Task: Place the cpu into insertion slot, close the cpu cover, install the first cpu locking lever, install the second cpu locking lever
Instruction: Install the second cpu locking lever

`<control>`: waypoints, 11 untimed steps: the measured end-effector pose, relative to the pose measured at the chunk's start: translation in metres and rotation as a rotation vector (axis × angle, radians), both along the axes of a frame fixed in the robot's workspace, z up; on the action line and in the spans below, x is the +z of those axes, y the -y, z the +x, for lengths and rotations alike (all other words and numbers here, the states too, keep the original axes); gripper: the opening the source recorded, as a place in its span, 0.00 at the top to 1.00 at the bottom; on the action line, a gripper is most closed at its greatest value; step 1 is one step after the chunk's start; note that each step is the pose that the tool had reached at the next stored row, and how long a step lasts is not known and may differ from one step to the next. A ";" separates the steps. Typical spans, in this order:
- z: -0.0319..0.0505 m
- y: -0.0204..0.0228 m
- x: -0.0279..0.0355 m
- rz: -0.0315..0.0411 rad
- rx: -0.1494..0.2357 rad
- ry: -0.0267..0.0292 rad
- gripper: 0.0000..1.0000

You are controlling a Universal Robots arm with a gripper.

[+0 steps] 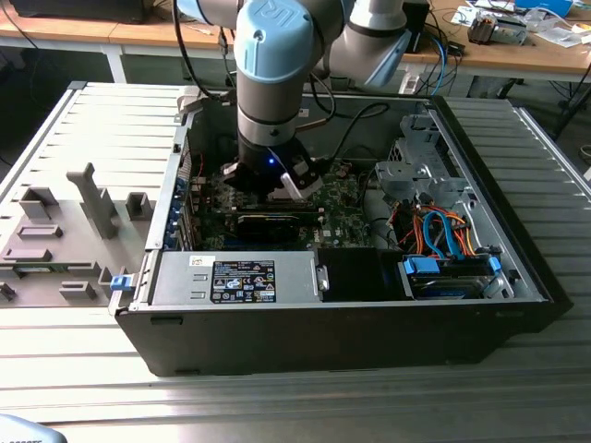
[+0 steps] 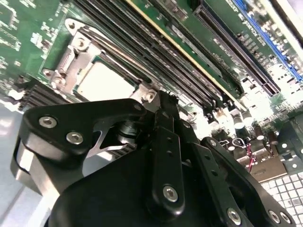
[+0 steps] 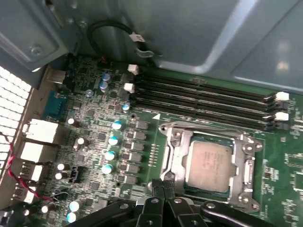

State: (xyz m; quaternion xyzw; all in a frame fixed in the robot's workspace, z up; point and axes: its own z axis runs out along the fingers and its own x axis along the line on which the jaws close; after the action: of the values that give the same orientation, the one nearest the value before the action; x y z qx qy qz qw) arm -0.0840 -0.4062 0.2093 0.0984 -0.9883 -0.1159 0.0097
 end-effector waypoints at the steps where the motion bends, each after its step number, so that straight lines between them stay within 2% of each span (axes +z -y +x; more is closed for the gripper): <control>1: 0.0028 -0.0002 0.0003 0.0001 0.000 -0.0036 0.89; 2: 0.0081 -0.0006 0.0006 0.0001 0.000 -0.0105 0.89; 3: 0.0161 -0.0016 0.0007 0.0000 0.000 -0.0209 0.89; 4: 0.0194 -0.0021 0.0008 0.0001 0.000 -0.0252 0.89; 8: 0.0296 -0.0052 0.0012 -0.0025 0.000 -0.0387 0.89; 9: 0.0311 -0.0067 0.0012 -0.0073 0.000 -0.0404 0.89; 11: 0.0332 -0.0105 0.0012 -0.0217 0.000 -0.0431 0.89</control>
State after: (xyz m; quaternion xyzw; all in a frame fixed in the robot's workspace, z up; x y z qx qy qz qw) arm -0.0508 -0.3957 0.2106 0.0955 -0.9891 -0.1073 0.0320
